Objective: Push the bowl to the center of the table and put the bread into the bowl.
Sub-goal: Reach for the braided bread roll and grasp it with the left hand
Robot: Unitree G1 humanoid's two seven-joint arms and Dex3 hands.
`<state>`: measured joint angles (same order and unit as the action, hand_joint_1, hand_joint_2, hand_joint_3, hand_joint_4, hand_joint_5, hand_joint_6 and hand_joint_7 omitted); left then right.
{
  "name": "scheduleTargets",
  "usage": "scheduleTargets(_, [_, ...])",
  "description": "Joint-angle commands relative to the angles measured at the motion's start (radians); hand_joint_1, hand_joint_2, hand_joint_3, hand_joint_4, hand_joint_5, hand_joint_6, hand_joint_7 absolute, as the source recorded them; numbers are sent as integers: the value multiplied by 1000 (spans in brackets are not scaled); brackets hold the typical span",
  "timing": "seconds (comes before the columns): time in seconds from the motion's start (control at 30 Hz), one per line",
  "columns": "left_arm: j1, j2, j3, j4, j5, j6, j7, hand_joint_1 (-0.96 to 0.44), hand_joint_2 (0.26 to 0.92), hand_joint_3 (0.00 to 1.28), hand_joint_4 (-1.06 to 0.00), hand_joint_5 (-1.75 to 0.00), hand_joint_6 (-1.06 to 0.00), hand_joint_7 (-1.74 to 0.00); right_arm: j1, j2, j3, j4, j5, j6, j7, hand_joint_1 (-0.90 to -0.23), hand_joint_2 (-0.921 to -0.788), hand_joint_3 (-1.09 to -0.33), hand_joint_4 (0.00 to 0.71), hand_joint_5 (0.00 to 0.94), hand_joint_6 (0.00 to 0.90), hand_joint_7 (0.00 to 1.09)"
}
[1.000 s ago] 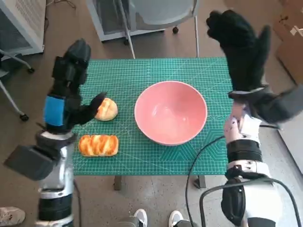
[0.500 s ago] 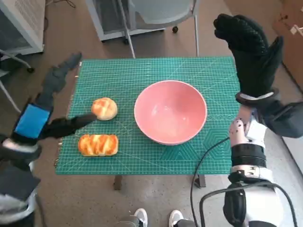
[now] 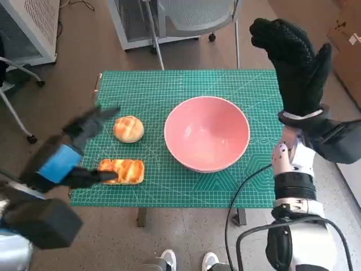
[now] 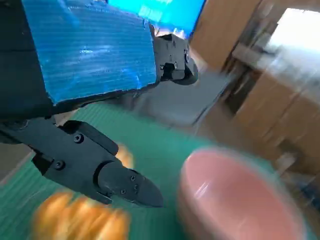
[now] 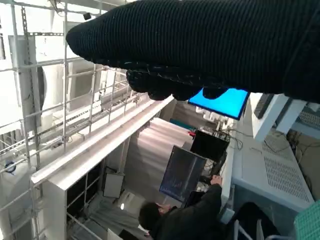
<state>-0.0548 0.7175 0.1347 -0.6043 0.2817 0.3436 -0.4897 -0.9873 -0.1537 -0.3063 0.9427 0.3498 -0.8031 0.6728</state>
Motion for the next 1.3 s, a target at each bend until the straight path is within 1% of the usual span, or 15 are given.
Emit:
scheduleTargets(0.03, [14,34,-53,1,71,63,-31,-176,730,1,-207,-1,-273,-73,18,8,4,7,9,21,-2,-631,-921,-722,309,4,455,22])
scheduleTargets(0.13, [15,39,-88,18,110,81,-38,-173,728,0,-208,0,-288,-53,18,10,3,7,16,25,6,-634,-921,-722,309,3,459,22])
scheduleTargets(0.47, [8,39,-183,92,204,89,-50,-147,726,0,-209,0,-319,-30,22,14,1,5,28,26,19,-636,-921,-723,310,2,462,19])
scheduleTargets(0.67, [-27,32,-237,155,250,112,-67,-133,731,2,-203,0,-336,-24,27,13,0,3,37,27,29,-636,-921,-725,310,2,463,16])
scheduleTargets(1.0, [-118,-14,-358,365,356,152,-52,-93,745,5,-214,-4,-377,-20,36,8,-3,5,49,23,42,-636,-921,-723,311,2,467,15])
scheduleTargets(1.07, [-134,-24,-380,408,375,158,-48,-84,747,5,-224,-7,-388,-21,38,8,-3,3,48,21,41,-635,-921,-723,311,2,468,14])
scheduleTargets(1.23, [-172,-43,-421,508,412,160,-39,-36,759,7,-296,-24,-452,-35,42,6,-2,-1,47,20,40,-632,-921,-723,311,1,468,13])
scheduleTargets(1.27, [-184,-46,-431,535,422,155,-31,-17,766,7,-323,-20,-478,-33,42,5,-3,-2,48,21,41,-633,-921,-723,311,1,468,12])
scheduleTargets(1.3, [-192,-48,-438,554,430,152,-25,15,779,8,-391,-24,-536,-40,43,4,-4,-3,49,22,41,-635,-921,-721,311,1,468,12])
